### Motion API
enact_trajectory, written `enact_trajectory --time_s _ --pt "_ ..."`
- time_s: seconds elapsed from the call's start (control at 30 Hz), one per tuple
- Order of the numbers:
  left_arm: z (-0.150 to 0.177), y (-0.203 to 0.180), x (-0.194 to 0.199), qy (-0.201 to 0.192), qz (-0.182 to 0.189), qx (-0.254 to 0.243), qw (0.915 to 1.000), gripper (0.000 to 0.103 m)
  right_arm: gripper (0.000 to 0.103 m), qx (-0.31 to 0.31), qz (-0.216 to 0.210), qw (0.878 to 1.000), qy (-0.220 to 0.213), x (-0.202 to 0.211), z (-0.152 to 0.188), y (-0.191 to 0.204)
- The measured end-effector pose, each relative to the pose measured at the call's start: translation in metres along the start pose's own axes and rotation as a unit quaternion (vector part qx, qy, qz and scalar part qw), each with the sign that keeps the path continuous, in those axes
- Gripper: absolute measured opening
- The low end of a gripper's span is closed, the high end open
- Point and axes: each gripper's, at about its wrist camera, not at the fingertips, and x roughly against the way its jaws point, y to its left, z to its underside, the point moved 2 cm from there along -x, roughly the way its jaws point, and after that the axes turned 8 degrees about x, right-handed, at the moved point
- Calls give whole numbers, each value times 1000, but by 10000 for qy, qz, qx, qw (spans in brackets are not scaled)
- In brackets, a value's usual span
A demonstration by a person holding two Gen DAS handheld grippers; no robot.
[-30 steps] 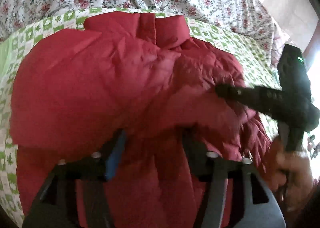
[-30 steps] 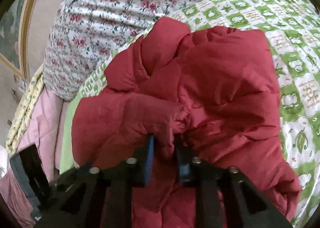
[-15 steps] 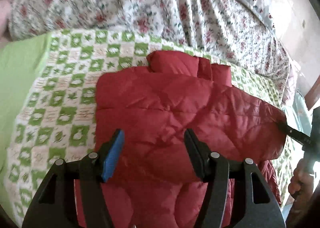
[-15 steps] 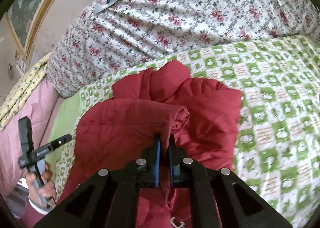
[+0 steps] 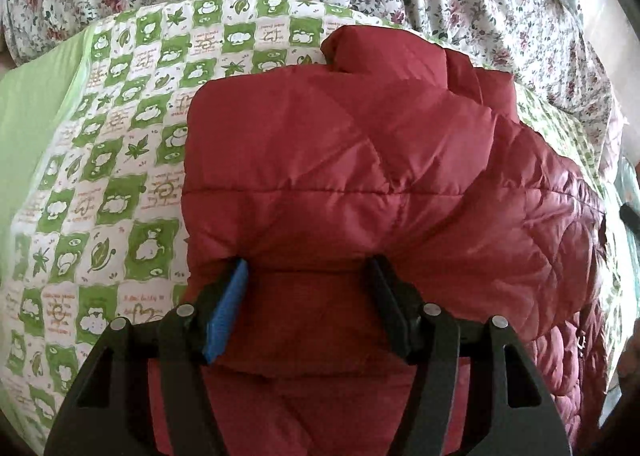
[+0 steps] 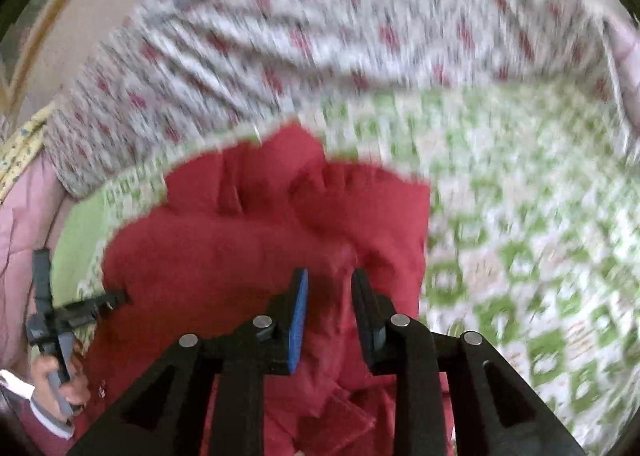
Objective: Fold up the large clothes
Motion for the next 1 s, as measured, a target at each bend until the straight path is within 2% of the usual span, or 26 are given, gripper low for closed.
enact_trajectory --time_s 0.1,0.17,0.27,0.37,0.53,0.6,0.77,0.83,0.93,1.0 --pt "-1 -1 -2 -18 -61 -28 10000 63 30 519 -286 9977 318 -21 3 34" --pt "-3 1 -3 3 -62 -20 10000 63 30 725 -216 9943 747 -50 14 44" --pt "-4 1 -3 13 -106 -102 9999 65 29 701 -149 9908 1151 -83 33 34" --pt "-5 -2 10 -72 -172 -201 9996 64 29 645 -223 9894 1279 -97 39 29" --pt "-11 -25 43 -507 217 -492 9973 64 29 721 -160 9889 1292 -100 37 35" --pt "-14 -36 39 -495 129 -623 9967 64 29 699 -179 9894 1264 -100 36 37" --pt "-15 -37 -9 -1 -267 -685 9973 65 29 594 -274 9903 1228 -95 35 37" --pt "-13 -34 -14 5 -279 -672 9974 66 30 487 -391 9911 1174 -85 31 37" --pt "-10 -35 -15 -58 -338 -768 9965 66 31 428 -534 9949 744 -59 22 37" --pt "-9 -35 -16 -36 -366 -781 9963 66 30 469 -270 9957 746 -58 21 34"
